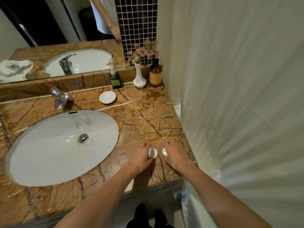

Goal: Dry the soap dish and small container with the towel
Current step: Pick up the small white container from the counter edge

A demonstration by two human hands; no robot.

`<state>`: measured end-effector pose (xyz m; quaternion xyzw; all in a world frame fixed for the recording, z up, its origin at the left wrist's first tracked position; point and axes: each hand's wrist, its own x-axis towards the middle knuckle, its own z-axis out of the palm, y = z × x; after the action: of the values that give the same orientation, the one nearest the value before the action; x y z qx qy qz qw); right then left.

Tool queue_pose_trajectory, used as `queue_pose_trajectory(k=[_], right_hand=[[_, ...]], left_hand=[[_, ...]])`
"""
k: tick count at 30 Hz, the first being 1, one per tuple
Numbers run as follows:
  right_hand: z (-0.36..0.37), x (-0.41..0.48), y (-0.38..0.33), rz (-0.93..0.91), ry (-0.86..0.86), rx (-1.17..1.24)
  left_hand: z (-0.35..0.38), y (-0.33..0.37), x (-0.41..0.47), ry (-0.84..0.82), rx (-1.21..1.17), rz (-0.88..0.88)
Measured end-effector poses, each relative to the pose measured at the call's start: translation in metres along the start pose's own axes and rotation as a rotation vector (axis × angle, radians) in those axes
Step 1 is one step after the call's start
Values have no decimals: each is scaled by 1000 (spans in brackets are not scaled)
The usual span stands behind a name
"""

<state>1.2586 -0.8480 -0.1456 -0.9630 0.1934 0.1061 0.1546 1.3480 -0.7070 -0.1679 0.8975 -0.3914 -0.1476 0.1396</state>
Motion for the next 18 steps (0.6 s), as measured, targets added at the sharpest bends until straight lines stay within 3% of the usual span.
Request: queue_pose_trajectory(k=[13, 18], right_hand=[[-2, -26, 24, 158, -8, 109], [1, -29, 22, 110, -18, 68]], left_hand=[[18, 20, 20, -111, 113, 26], [21, 23, 21, -143, 152, 11]])
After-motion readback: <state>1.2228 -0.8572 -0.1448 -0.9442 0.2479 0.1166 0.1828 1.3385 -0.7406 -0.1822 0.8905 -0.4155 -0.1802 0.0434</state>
